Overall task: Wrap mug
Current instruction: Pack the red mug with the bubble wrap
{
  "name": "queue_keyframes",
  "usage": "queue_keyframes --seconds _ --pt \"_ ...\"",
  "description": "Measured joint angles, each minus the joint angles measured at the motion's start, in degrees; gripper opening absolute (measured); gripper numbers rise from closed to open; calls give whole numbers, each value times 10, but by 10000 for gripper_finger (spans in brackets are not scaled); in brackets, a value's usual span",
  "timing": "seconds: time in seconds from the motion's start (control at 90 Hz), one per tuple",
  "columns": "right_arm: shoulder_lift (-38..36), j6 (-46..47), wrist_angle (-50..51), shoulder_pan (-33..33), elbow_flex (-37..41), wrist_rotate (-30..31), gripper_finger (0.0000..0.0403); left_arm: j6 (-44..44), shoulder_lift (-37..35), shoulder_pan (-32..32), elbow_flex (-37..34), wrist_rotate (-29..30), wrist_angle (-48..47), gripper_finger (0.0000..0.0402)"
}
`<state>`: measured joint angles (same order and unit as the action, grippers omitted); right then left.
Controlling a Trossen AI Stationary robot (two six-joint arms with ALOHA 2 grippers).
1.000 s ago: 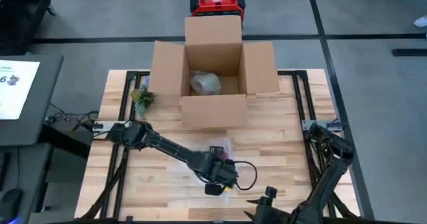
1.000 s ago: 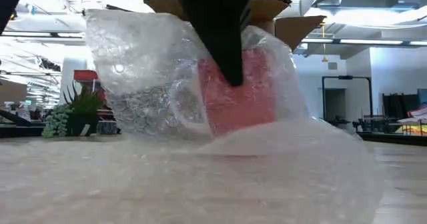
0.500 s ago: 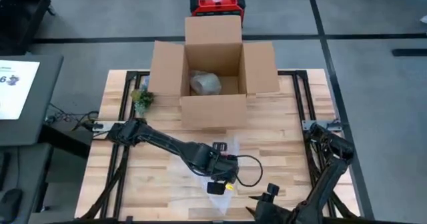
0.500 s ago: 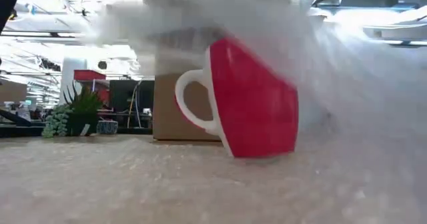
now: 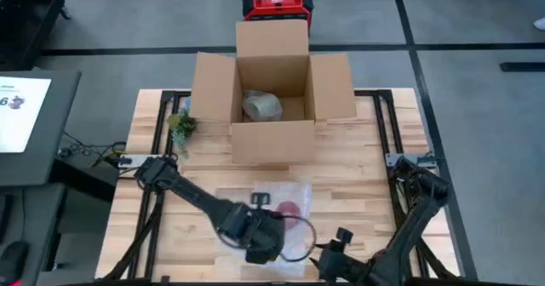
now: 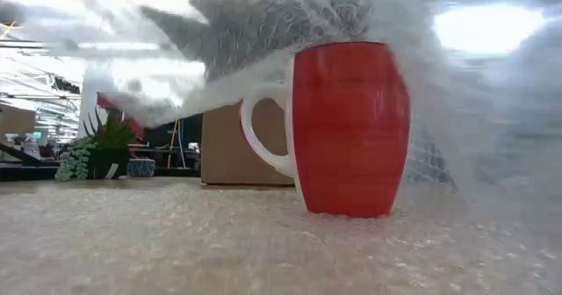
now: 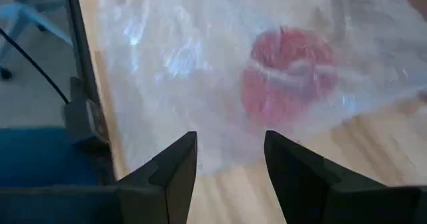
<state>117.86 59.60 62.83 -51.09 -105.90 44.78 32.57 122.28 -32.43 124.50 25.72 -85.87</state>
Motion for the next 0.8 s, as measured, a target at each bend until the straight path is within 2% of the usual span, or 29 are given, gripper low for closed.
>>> queue_keyframes --seconds 0.078,0.211,0.378,0.522,0.678,0.8 --pt "-1 -61 -6 29 -19 -30 163 77 -1 -21 -22 39 -46 98" --pt "-5 -140 -13 91 -49 -84 163 153 1 -57 -82 78 -32 98" --pt "-3 -180 -16 168 -31 -192 157 291 0 -104 -147 122 -43 92" --pt "-3 -182 -4 216 -7 -265 130 357 -11 -160 -152 177 -42 76" --pt "5 -211 -27 245 34 -334 101 404 -16 -198 -152 279 -42 62" --pt "16 -216 -53 260 59 -371 87 410 -30 -215 -152 289 -42 57"
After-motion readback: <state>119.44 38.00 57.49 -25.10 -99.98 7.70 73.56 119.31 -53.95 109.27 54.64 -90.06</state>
